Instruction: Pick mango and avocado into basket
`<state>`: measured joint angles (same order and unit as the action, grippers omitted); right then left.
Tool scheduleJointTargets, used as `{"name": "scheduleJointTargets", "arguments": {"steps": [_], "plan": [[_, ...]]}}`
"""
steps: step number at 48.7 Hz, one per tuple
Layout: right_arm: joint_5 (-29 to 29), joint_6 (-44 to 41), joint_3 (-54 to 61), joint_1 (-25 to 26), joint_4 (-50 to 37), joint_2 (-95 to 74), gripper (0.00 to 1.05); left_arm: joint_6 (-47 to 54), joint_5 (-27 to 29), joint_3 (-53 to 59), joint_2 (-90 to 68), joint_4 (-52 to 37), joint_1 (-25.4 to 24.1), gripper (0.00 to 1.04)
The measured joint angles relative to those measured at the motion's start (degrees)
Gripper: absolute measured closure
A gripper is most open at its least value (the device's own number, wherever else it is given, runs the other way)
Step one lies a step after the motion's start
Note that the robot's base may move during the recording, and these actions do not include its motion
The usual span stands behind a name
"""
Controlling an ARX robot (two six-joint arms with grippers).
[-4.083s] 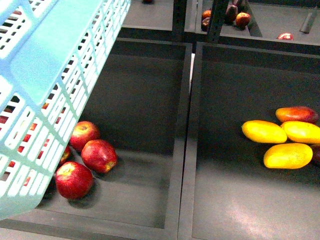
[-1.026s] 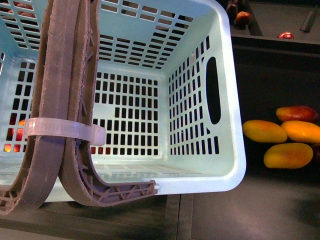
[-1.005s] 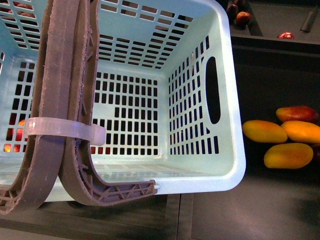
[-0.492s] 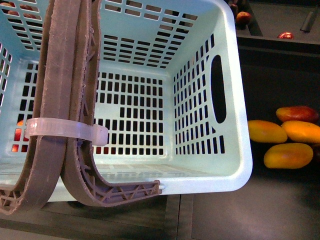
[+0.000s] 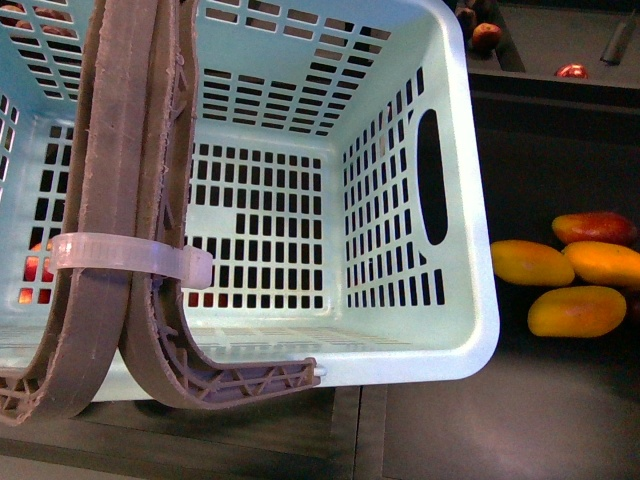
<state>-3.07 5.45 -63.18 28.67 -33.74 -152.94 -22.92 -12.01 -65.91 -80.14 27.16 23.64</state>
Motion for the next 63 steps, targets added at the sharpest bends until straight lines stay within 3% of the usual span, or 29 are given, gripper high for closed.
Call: {"name": "scheduleJointTargets", "arguments": {"steps": [28, 46, 63], "plan": [[0.0, 0.4, 0.1, -0.3, 0.1, -0.7, 0.08, 0.0, 0.0, 0.0, 0.0, 0.0, 0.0, 0.95], [0.0, 0.6, 0.3, -0.4, -0.3, -0.7, 0.42, 0.0, 0.0, 0.0, 0.0, 0.0, 0.0, 0.95], [-0.5, 0.9, 3.0, -0.1, -0.5, 2.1, 0.44, 0.0, 0.0, 0.0, 0.0, 0.0, 0.0, 0.95]]}}
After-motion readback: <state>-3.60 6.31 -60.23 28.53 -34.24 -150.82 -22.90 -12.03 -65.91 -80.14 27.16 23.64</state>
